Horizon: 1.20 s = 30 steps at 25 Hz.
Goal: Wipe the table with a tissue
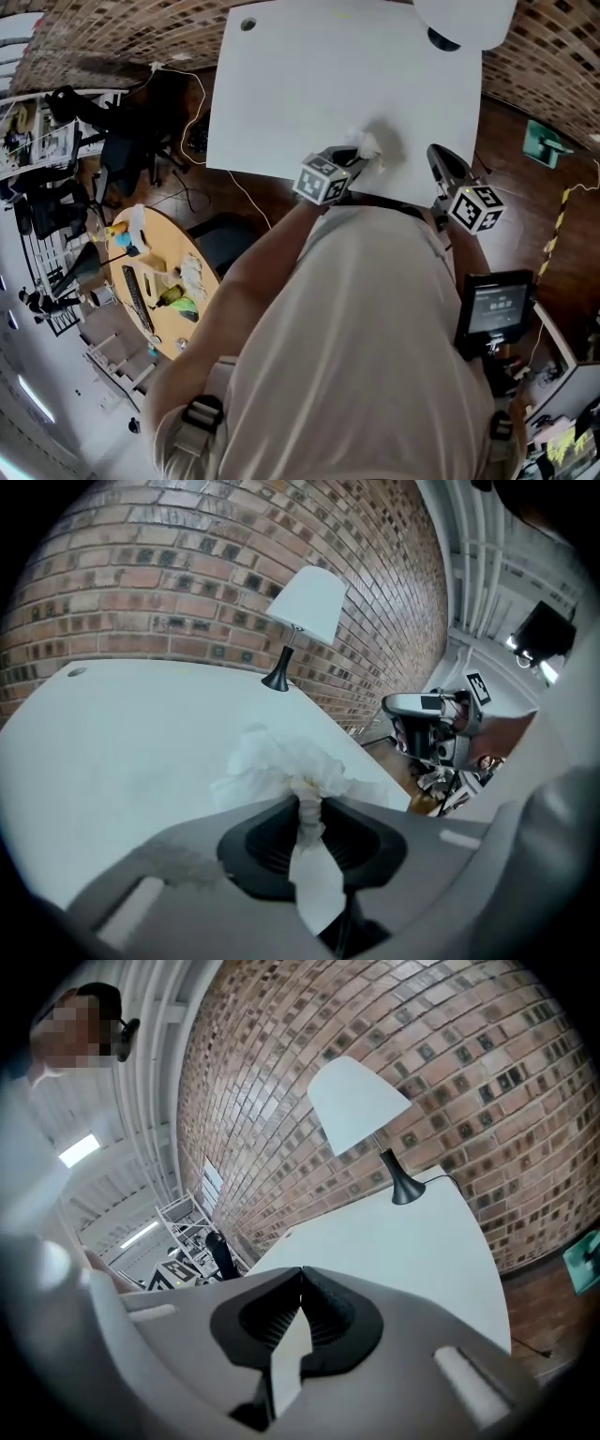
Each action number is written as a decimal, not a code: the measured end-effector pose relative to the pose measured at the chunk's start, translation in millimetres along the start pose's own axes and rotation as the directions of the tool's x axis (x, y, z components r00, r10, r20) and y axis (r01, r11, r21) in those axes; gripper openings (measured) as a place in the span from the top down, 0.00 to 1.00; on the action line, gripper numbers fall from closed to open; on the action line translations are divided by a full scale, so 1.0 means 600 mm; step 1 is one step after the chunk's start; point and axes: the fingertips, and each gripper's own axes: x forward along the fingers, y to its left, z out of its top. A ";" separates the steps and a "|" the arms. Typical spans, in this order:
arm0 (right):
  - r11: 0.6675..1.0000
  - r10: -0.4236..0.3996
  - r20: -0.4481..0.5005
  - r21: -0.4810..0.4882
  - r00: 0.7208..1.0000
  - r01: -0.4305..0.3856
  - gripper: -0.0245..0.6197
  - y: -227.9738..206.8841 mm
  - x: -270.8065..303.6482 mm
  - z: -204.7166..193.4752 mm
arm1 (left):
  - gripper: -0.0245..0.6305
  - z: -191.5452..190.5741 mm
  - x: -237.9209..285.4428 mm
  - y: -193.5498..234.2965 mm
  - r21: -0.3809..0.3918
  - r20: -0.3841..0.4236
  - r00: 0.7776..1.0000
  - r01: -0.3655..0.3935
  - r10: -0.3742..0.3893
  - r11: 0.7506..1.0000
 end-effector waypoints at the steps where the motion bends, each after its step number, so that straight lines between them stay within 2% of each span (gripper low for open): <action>1: 1.000 -0.011 -0.007 0.000 1.000 0.011 0.95 0.001 -0.002 -0.002 | 0.85 -0.003 -0.001 -0.001 0.005 -0.001 1.000 0.006 -0.006 1.000; 3: 0.999 -0.034 -0.014 0.010 0.999 0.034 0.95 0.004 -0.006 -0.008 | 0.85 -0.008 -0.006 0.010 0.015 -0.006 1.000 -0.005 0.005 1.000; 5: 0.998 -0.051 -0.016 0.024 0.999 0.051 0.95 0.014 -0.007 -0.019 | 0.85 -0.014 -0.023 0.050 -0.002 -0.003 0.999 -0.050 0.050 0.999; 7: 0.998 -0.059 -0.017 0.029 0.998 0.059 0.95 0.029 -0.001 -0.028 | 0.85 -0.010 -0.053 0.117 -0.027 0.010 0.992 -0.123 0.123 0.992; 10: 0.997 -0.075 -0.023 0.020 0.997 0.075 0.95 0.049 0.006 -0.036 | 0.85 0.014 -0.100 0.236 0.003 0.019 0.965 -0.262 0.262 0.965; 15: 0.993 -0.119 -0.028 -0.006 0.993 0.119 0.95 0.065 0.008 -0.042 | 0.85 0.058 -0.180 0.427 0.038 0.016 0.873 -0.487 0.487 0.872; 19: 0.987 -0.158 0.000 0.006 0.987 0.158 0.95 0.057 0.004 -0.031 | 0.85 0.091 -0.225 0.528 0.153 -0.042 0.796 -0.593 0.604 0.791; 21: 0.983 -0.181 0.014 0.029 0.983 0.181 0.95 0.051 -0.002 -0.035 | 0.85 0.088 -0.250 0.581 0.191 -0.094 0.759 -0.621 0.644 0.760; 22: 0.980 -0.194 0.014 0.041 0.981 0.193 0.95 0.049 -0.004 -0.040 | 0.85 0.076 -0.267 0.606 0.215 -0.147 0.735 -0.630 0.662 0.746; 24: 0.974 -0.219 0.005 0.068 0.976 0.218 0.95 0.045 -0.006 -0.056 | 0.85 0.034 -0.297 0.653 0.266 -0.269 0.668 -0.642 0.694 0.720; 25: 0.970 -0.230 -0.001 0.082 0.973 0.229 0.95 0.043 -0.007 -0.065 | 0.85 0.017 -0.300 0.670 0.269 -0.301 0.652 -0.642 0.696 0.718; 27: 0.963 -0.248 -0.011 0.109 0.969 0.247 0.95 0.040 -0.009 -0.078 | 0.85 0.007 -0.292 0.689 0.272 -0.320 0.637 -0.647 0.701 0.712; 30: 0.956 -0.265 -0.014 0.128 0.964 0.264 0.95 0.042 -0.006 -0.078 | 0.85 0.021 -0.268 0.701 0.355 -0.319 0.592 -0.650 0.741 0.672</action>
